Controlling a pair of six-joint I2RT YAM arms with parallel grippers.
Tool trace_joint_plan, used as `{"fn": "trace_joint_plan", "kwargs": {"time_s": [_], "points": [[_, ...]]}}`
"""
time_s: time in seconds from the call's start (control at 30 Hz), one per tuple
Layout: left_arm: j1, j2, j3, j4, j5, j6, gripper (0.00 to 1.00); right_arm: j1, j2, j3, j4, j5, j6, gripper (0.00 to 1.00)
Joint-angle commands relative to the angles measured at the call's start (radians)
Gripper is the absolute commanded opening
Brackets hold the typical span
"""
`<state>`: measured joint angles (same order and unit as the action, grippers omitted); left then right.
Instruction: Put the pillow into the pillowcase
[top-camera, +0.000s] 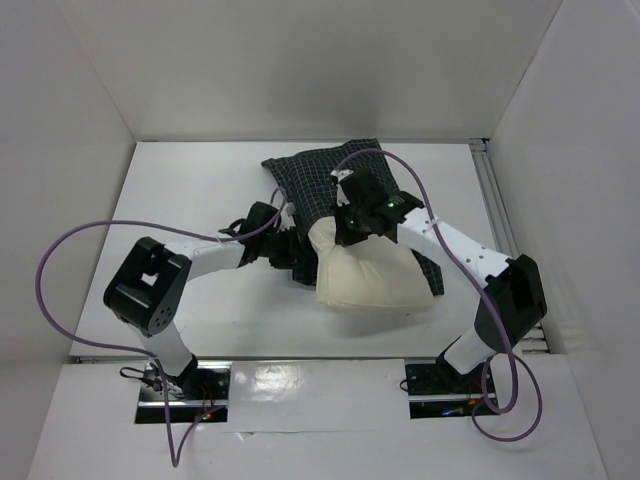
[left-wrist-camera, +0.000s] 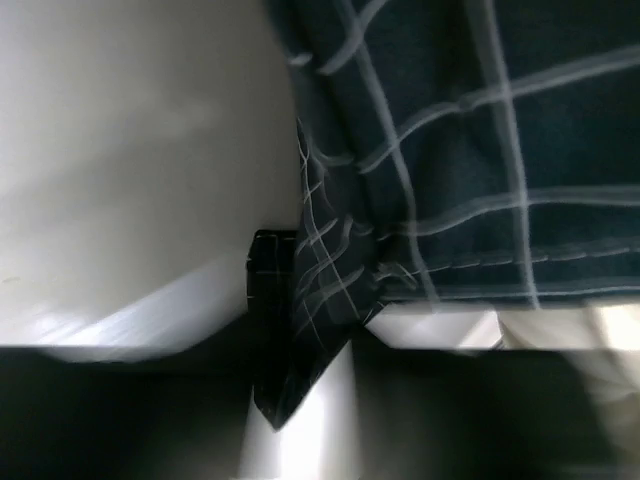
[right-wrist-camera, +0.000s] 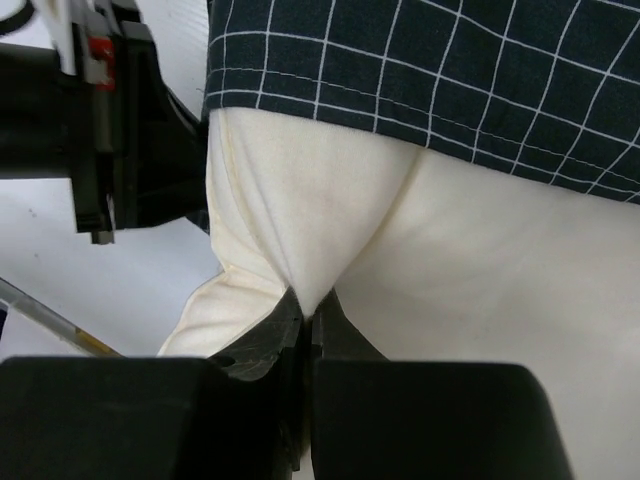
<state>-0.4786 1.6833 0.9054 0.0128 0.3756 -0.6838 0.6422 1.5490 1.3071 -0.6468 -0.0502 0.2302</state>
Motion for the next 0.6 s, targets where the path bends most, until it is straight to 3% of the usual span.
{"fn": "trace_joint_plan", "kwargs": {"time_s": [0.0,0.03,0.2,0.33,0.43,0.57], "points": [[-0.006,0.027,0.007,0.098,0.087,-0.046,0.12,-0.007,-0.026,0.056,0.045,-0.048,0.006,0.0],[-0.006,0.027,0.007,0.108,0.103,-0.059,0.0,-0.007,-0.015,0.07,0.045,-0.048,0.006,0.0],[0.003,-0.109,-0.078,0.225,0.193,-0.128,0.0,-0.007,0.077,0.142,0.055,-0.019,0.015,0.0],[0.023,-0.138,-0.114,0.307,0.389,-0.167,0.0,-0.007,0.172,0.247,0.018,0.062,0.024,0.0],[0.023,-0.204,-0.206,0.441,0.436,-0.255,0.0,-0.007,0.277,0.336,0.018,0.147,0.0,0.0],[0.023,-0.284,-0.217,0.42,0.448,-0.255,0.0,-0.032,0.44,0.495,0.032,0.222,-0.02,0.0]]}}
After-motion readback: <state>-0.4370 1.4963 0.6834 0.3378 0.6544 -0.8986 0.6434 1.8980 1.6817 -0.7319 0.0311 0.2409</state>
